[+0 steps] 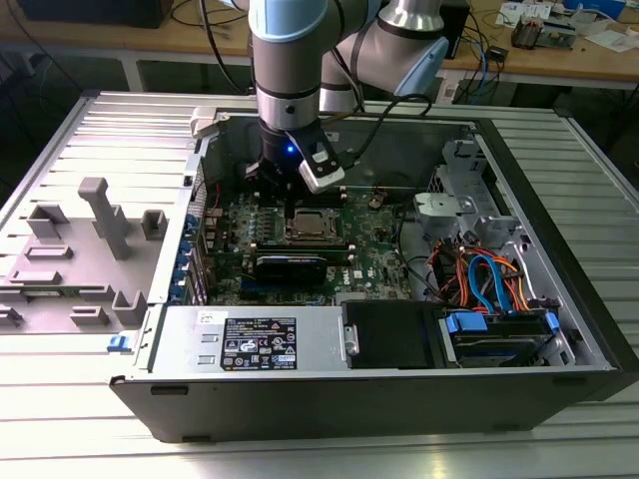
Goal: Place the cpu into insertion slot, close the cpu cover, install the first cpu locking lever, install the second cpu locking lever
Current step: 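Install the first cpu locking lever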
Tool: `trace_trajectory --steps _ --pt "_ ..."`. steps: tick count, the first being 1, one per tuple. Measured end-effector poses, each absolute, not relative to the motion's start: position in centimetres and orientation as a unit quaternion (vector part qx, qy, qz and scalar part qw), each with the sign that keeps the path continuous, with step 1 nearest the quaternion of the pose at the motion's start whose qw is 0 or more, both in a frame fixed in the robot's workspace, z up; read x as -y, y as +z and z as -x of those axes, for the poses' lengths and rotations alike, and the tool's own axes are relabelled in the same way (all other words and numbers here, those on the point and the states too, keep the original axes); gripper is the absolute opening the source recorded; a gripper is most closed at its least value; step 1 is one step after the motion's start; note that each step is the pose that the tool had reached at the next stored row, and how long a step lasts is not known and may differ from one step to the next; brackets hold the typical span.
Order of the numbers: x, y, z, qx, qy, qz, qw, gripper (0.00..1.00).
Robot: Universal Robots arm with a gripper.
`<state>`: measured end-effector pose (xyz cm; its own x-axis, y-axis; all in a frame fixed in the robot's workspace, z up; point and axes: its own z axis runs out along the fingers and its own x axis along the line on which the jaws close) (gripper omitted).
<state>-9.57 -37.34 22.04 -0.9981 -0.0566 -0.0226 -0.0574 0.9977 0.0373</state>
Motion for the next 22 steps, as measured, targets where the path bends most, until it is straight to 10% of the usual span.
trace_trajectory --steps 22 --pt "37.8 23.1 9.6 -0.999 0.019 0.029 0.011 0.11"
